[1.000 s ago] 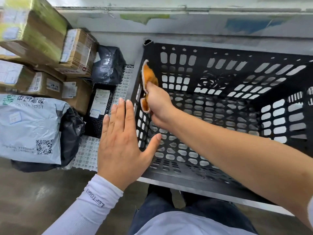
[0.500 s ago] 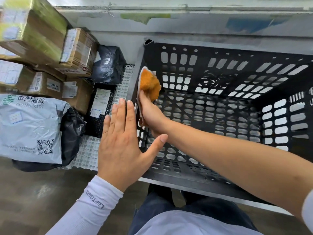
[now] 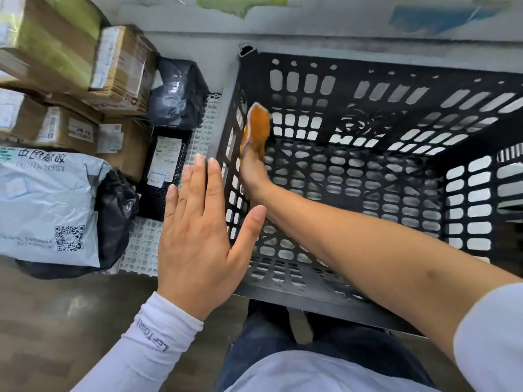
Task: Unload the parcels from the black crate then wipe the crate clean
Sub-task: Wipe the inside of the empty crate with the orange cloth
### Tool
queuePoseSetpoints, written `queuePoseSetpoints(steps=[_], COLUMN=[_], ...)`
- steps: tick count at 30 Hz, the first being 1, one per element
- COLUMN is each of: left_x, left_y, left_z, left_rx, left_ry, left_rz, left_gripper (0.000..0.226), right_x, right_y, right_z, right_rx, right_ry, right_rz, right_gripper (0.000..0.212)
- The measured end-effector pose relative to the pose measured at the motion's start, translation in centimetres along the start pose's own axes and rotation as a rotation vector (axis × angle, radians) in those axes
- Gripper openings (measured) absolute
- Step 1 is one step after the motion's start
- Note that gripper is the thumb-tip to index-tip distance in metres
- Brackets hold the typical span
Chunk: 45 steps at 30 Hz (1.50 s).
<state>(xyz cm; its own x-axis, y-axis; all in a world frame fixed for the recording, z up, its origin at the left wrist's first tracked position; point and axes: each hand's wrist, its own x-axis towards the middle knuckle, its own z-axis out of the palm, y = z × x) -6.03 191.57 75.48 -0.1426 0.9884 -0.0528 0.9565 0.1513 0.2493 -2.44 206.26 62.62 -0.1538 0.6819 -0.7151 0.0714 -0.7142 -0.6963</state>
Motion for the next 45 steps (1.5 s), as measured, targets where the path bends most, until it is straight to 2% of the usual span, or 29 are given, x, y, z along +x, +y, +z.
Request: queuePoseSetpoints(steps=[4, 7, 12, 15, 20, 22, 24, 29, 33, 37, 38, 39, 42, 45], left_x=[-0.1, -0.2, -0.1, -0.1, -0.1, -0.1, -0.1, 0.0, 0.0, -0.1, -0.1, -0.1, -0.1, -0.1], left_y=[0.0, 0.0, 0.1, 0.1, 0.0, -0.1, -0.1, -0.1, -0.2, -0.2, -0.2, -0.2, -0.2, -0.3], left_z=[0.0, 0.0, -0.2, -0.3, -0.3, -0.3, -0.2, -0.1, -0.2, -0.3, -0.3, -0.4, -0.5, -0.5], left_rx=[0.003, 0.005, -0.008, -0.034, -0.085, -0.096, -0.092, -0.099, -0.127, -0.175, -0.191, -0.204, -0.228, -0.258], left_ry=[0.005, 0.015, 0.002, -0.006, -0.013, -0.009, -0.01, -0.015, -0.011, -0.011, -0.014, -0.017, -0.025, -0.018], left_rz=[0.0, -0.003, -0.016, -0.024, -0.032, -0.03, -0.027, -0.032, -0.03, -0.027, -0.025, -0.025, -0.023, -0.015], left_gripper=[0.09, 0.089, 0.089, 0.09, 0.092, 0.092, 0.093, 0.092, 0.09, 0.09, 0.09, 0.091, 0.092, 0.092], right_x=[0.8, 0.4, -2.6, -5.6, -10.3, -11.0, -10.9, -7.8, -3.7, 0.6, 1.6, 2.2, 4.0, 4.6], right_y=[-0.3, -0.2, -0.5, -0.3, 1.4, 2.2, 2.5, 1.1, 0.5, 3.1, 3.8, 4.4, 5.7, 6.3], right_z=[-0.6, -0.8, -2.0, -2.8, -4.1, -4.1, -4.0, -2.9, -1.1, -1.7, -1.8, -2.0, -1.4, -0.7], right_rx=[0.028, -0.115, -0.256, -0.291, -0.321, -0.376, -0.411, -0.356, -0.131, -0.325, -0.305, -0.351, -0.529, -0.36], right_ry=[0.032, 0.013, 0.022, -0.06, -0.291, -0.35, -0.338, -0.222, -0.112, -0.056, -0.003, 0.048, 0.023, 0.072], right_rz=[0.027, -0.036, -0.19, -0.293, -0.419, -0.461, -0.469, -0.424, -0.163, -0.067, -0.021, -0.033, -0.074, -0.031], right_gripper=[0.064, 0.056, 0.071, 0.061, 0.052, 0.061, 0.072, 0.075, 0.07, 0.053, 0.05, 0.049, 0.048, 0.058])
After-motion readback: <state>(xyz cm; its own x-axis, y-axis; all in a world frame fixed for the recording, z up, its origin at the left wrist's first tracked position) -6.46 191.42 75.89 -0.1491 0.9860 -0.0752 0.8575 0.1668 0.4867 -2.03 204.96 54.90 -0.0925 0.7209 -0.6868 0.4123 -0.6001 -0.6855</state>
